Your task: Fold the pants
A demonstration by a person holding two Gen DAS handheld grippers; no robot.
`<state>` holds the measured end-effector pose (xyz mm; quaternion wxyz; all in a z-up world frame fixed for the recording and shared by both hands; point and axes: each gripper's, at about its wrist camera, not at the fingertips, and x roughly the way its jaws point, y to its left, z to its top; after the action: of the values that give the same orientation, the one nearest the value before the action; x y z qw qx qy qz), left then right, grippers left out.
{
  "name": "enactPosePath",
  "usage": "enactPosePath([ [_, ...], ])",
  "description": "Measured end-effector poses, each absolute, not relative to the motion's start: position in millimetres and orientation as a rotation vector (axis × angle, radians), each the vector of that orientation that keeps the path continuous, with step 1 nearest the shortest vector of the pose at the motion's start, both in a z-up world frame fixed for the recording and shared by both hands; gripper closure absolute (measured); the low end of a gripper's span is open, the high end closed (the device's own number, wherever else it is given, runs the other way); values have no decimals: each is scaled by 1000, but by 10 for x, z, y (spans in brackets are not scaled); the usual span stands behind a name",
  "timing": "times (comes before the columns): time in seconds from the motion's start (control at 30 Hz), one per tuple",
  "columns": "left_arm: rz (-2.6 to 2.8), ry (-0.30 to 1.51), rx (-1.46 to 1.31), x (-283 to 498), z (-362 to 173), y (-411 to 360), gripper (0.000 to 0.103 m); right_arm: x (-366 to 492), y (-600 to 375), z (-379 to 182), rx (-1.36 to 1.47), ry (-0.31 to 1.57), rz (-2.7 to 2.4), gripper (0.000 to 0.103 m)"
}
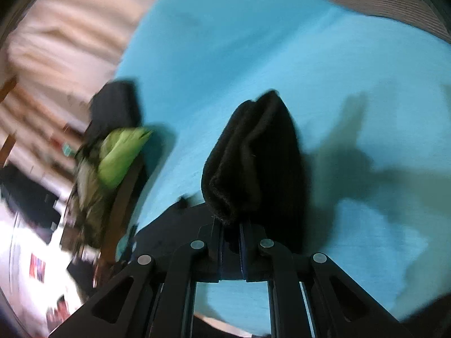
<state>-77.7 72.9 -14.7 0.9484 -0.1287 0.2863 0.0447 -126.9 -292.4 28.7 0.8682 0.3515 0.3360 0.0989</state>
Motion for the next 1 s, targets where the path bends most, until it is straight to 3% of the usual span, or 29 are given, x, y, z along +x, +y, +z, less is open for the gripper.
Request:
enactPosePath([
  [0.23, 117, 607, -291, -820, -210, 913, 5, -776, -1685, 492, 481, 748, 389, 95],
  [0.47, 98, 616, -285, -815, -199, 876, 5, -631, -1043, 266, 278, 870, 368, 95],
  [0.6, 102, 619, -280, -794, -212, 864, 5, -626, -959, 95, 209, 907, 342, 94],
  [0.83, 84, 618, -262, -797, -208, 785, 5, -816, -1173, 82, 311, 880, 497, 76],
  [1.0, -47, 529, -253, -891, -76, 634, 5, -1298, -1737, 332, 274, 693, 380, 76],
])
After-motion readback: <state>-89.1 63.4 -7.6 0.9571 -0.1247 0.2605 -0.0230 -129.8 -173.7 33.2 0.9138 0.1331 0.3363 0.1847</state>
